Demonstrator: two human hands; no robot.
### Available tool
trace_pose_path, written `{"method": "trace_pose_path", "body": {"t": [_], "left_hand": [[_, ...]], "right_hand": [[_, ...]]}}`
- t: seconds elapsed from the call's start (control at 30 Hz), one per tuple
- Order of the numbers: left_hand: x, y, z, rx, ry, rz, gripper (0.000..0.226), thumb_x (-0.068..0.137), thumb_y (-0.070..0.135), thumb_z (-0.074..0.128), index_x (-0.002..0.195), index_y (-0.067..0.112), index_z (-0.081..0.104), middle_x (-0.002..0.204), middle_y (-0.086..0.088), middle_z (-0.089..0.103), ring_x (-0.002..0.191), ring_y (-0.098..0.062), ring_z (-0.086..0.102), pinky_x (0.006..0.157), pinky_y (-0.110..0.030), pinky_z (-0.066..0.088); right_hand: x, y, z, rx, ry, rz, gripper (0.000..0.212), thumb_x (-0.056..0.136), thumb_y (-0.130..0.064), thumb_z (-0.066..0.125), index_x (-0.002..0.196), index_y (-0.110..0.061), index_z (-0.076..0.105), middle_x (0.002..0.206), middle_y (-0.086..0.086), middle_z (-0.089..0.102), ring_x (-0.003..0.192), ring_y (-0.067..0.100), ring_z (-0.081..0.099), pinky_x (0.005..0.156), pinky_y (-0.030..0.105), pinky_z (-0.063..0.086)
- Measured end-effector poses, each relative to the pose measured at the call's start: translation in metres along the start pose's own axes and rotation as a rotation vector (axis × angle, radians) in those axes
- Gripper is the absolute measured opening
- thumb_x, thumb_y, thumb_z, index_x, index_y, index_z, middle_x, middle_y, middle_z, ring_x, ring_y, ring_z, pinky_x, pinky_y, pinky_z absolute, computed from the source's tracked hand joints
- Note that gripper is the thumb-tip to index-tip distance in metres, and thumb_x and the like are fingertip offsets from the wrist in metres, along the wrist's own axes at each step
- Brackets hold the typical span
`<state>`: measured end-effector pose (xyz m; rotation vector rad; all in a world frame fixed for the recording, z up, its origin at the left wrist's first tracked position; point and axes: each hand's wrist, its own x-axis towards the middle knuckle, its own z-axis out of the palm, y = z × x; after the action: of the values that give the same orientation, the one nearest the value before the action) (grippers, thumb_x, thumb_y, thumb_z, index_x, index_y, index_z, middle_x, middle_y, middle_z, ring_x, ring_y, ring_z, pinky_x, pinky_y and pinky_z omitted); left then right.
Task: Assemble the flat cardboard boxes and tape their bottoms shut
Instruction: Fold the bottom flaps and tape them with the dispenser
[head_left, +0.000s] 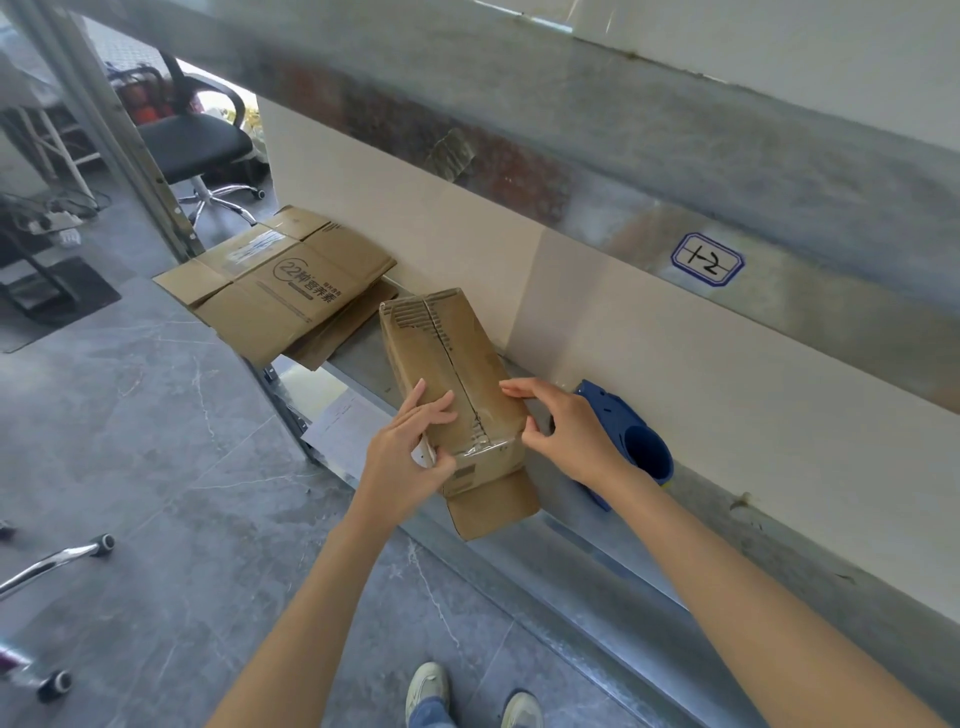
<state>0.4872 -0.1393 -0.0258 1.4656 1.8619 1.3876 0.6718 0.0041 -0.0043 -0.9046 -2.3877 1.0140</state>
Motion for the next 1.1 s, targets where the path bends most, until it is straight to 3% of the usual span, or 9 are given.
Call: {"method": "trace_pose_path", "body": {"t": [0.13,0.27,0.37,0.53,0.63,0.77,0.87,1.0,1.1], "left_hand": [[0.000,-0.003,-0.014,-0.059,-0.139,-0.007,0.056,0.082,-0.008,0.065,0.119,0.034,0.062,0.141,0.024,0.051,0.147,0.000,0.020,0.100,-0.014,0.040],[0.000,-0.004,-0.010,-0.026,-0.081,0.005,0.049,0.081,-0.009,0.064,0.119,0.021,0.067,0.139,0.018,0.055,0.146,0.001,0.023,0.098,-0.010,0.042],[-0.003,-0.007,-0.003,-0.033,-0.003,0.015,0.043,0.080,-0.010,0.065,0.116,0.013,0.070,0.135,0.013,0.060,0.144,0.000,0.028,0.093,-0.007,0.044],[-0.004,-0.012,0.002,-0.059,0.051,0.030,0.036,0.082,-0.008,0.066,0.111,0.012,0.072,0.131,0.011,0.064,0.143,-0.003,0.033,0.096,-0.012,0.045],[-0.004,-0.013,0.004,-0.074,0.065,0.021,0.034,0.082,-0.007,0.067,0.109,0.012,0.072,0.129,0.011,0.064,0.143,-0.003,0.034,0.096,-0.013,0.047],[-0.005,-0.012,0.006,-0.080,0.078,0.007,0.033,0.081,-0.009,0.067,0.108,0.011,0.071,0.129,0.009,0.065,0.143,-0.004,0.034,0.095,-0.013,0.047],[-0.005,-0.009,0.007,-0.083,0.071,-0.009,0.032,0.082,-0.007,0.068,0.109,0.011,0.070,0.130,0.009,0.064,0.144,-0.003,0.032,0.099,-0.018,0.048],[-0.004,-0.009,0.003,-0.131,0.014,-0.040,0.028,0.088,-0.001,0.068,0.112,0.013,0.069,0.134,0.013,0.061,0.145,-0.002,0.028,0.103,-0.027,0.045],[-0.001,-0.012,0.001,-0.145,0.005,-0.054,0.032,0.092,-0.007,0.057,0.113,0.012,0.070,0.134,0.013,0.061,0.144,0.001,0.028,0.102,-0.024,0.046]], "right_hand": [[0.000,0.003,-0.008,-0.009,-0.094,0.000,0.066,0.083,0.000,0.061,0.140,-0.033,0.049,0.130,-0.022,0.058,0.120,-0.011,0.050,0.092,0.003,0.039],[0.004,0.005,-0.009,-0.034,-0.093,-0.036,0.069,0.083,0.012,0.055,0.139,-0.029,0.051,0.127,-0.021,0.059,0.085,-0.014,0.059,0.066,0.005,0.042],[0.005,0.008,-0.006,-0.043,-0.049,-0.068,0.058,0.087,0.010,0.056,0.134,-0.024,0.056,0.124,-0.019,0.061,0.096,-0.018,0.056,0.074,0.000,0.040],[0.001,0.013,-0.001,-0.018,-0.009,-0.059,0.045,0.093,0.001,0.056,0.129,-0.026,0.060,0.121,-0.023,0.062,0.112,-0.010,0.056,0.087,0.005,0.043],[0.003,0.012,0.002,0.009,0.031,-0.067,0.037,0.094,-0.005,0.060,0.123,-0.028,0.063,0.116,-0.026,0.063,0.111,-0.007,0.058,0.089,0.006,0.043],[0.009,0.007,0.009,-0.015,0.067,-0.101,0.028,0.092,-0.013,0.065,0.117,-0.026,0.063,0.111,-0.018,0.064,0.106,-0.002,0.059,0.091,0.011,0.046],[0.010,0.006,0.010,-0.035,0.067,-0.105,0.029,0.092,-0.021,0.067,0.120,-0.027,0.061,0.113,-0.017,0.060,0.108,-0.003,0.057,0.092,0.018,0.049],[0.007,0.006,0.003,-0.031,-0.011,-0.063,0.044,0.087,-0.049,0.067,0.128,-0.040,0.054,0.121,-0.023,0.058,0.115,-0.007,0.053,0.093,0.013,0.044],[0.008,0.012,-0.001,-0.016,-0.009,-0.084,0.033,0.100,-0.021,0.053,0.131,-0.032,0.056,0.124,-0.020,0.061,0.116,-0.007,0.055,0.096,0.016,0.046]]}}
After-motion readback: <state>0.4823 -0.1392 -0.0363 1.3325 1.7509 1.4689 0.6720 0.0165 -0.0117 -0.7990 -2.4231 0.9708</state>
